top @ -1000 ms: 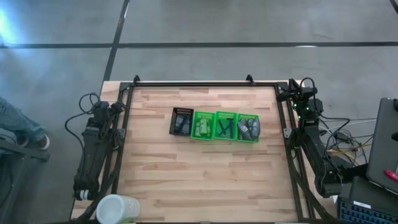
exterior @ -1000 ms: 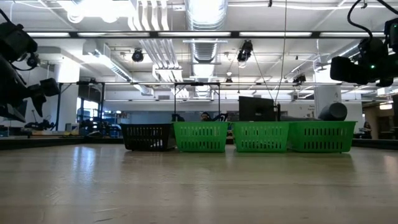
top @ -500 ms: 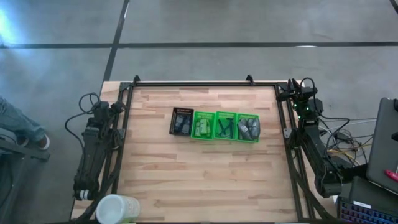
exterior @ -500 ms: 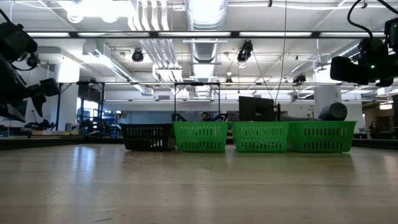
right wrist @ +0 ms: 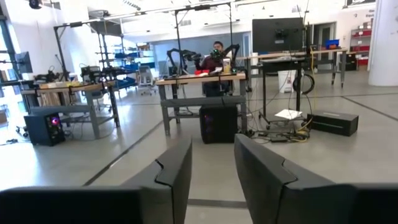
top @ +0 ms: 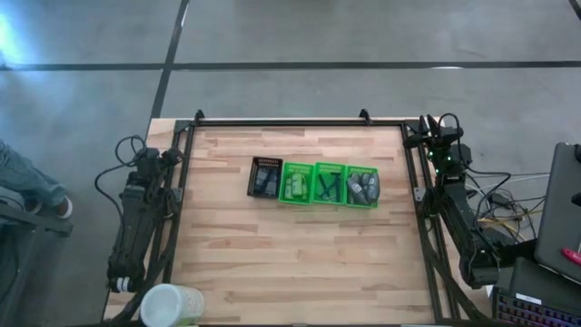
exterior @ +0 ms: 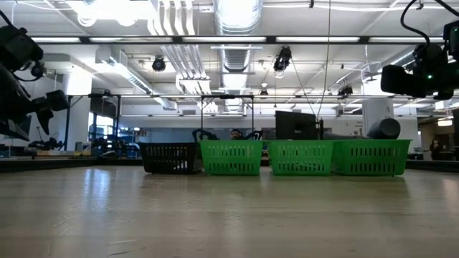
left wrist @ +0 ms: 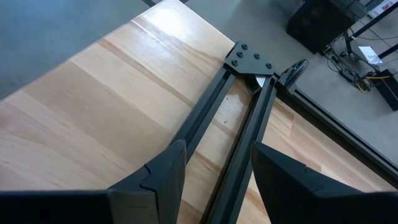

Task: Pick & Place Travel size toiletries
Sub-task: Return to Home Position

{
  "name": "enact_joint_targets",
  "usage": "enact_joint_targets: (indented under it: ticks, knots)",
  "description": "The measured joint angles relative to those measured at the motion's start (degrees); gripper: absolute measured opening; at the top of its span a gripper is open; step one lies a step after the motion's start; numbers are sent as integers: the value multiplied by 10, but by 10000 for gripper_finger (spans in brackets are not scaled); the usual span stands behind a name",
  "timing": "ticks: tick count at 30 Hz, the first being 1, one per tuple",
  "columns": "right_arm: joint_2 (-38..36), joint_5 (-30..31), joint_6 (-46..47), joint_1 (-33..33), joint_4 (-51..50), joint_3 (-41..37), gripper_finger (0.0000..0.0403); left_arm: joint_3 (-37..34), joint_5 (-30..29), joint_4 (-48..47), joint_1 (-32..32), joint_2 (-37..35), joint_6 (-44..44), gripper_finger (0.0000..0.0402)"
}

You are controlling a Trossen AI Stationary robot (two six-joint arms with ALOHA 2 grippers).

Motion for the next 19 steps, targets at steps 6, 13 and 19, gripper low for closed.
enact_joint_targets:
  ticks: [6, 13, 19]
  knots:
    - [0, 0, 0, 0, 0, 0, 130, 0, 0, 0, 0, 0, 0, 186]
    - [0, 0, 0, 0, 0, 0, 144, 0, 0, 0, 0, 0, 0, 186]
    - [0, 0, 0, 0, 0, 0, 157, 0, 0, 0, 0, 0, 0, 186]
